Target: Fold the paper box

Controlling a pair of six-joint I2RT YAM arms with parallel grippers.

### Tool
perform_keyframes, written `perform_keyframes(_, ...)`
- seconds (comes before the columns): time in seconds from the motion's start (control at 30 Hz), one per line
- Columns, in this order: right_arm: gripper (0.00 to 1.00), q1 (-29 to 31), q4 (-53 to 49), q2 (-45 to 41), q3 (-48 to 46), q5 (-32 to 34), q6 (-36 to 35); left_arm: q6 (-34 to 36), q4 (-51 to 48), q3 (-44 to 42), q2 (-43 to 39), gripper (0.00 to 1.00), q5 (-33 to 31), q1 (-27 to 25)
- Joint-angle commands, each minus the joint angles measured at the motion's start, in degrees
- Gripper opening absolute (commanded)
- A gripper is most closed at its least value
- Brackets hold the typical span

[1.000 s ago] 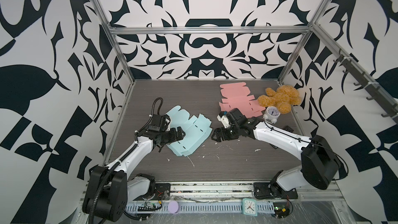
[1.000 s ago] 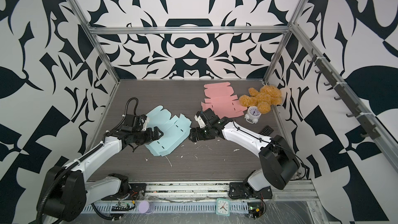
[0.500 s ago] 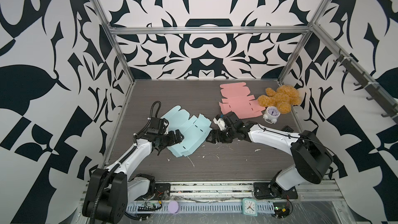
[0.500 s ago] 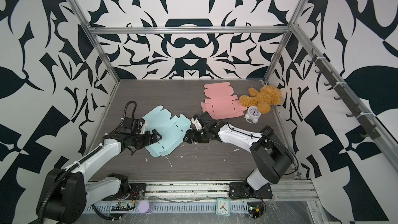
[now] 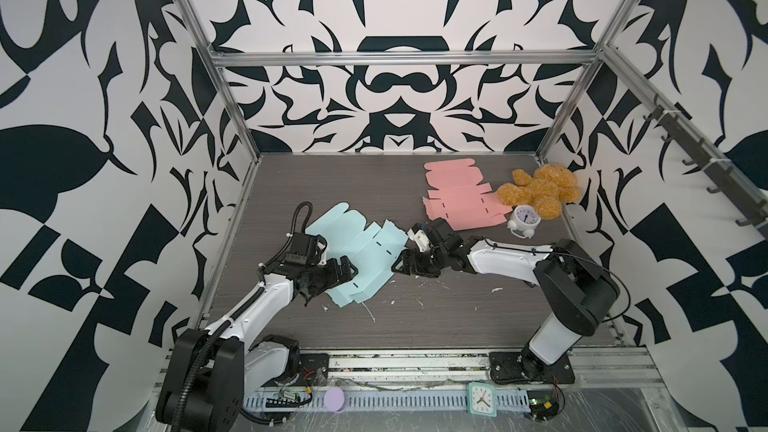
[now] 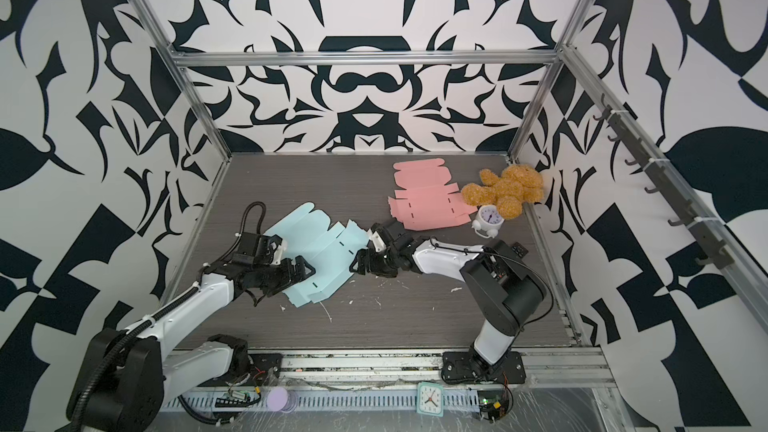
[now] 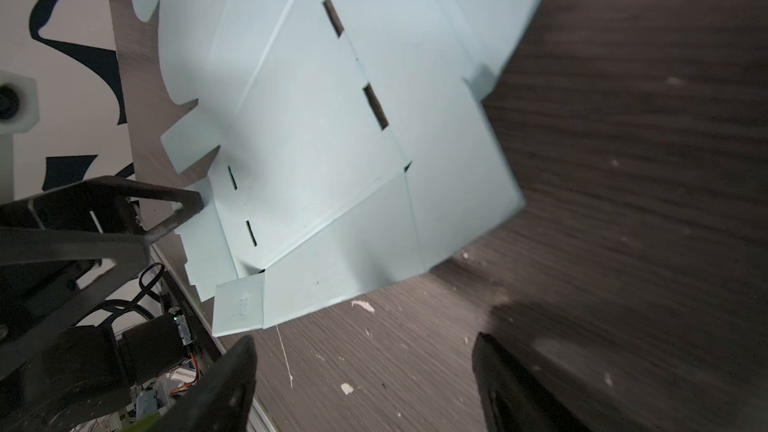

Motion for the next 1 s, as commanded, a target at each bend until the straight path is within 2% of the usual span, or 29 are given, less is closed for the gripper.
perform_keyframes(0.0,0.82,-0.31,2.83,1.33,2.48,-0.79,0.41,-2.03,-0.04,-1.51,-0.94,0.98,1.2,-1.02)
perform_keyframes(0.2,0.79,-1.11,4.16,2.8,3.04,-1.02,0.45,-4.31,0.53,-2.54,-2.69,0.98,1.14,-3.14)
perform_keyframes(0.47,0.66,-2.58,5.85,4.39,3.47,-0.49,0.98,-7.16,2.14,-1.99,-2.66,0.98,0.53,-7.7)
perform_keyframes(0.7,0.48,-3.55,1.85,5.86,7.19,0.52,-3.44,-7.81,3.07,-0.78,-2.53,0.98,0.73,-9.05)
perform_keyframes(0.77,0.4,-3.66,1.07,6.31,7.91,0.61,-4.63,-7.63,3.35,0.05,-2.77,0.97,0.56,-9.07)
perform_keyframes(0.97,0.28,-4.2,-0.35,7.3,9.06,0.08,-7.36,-7.98,6.33,1.23,-1.59,0.97,1.13,-9.08)
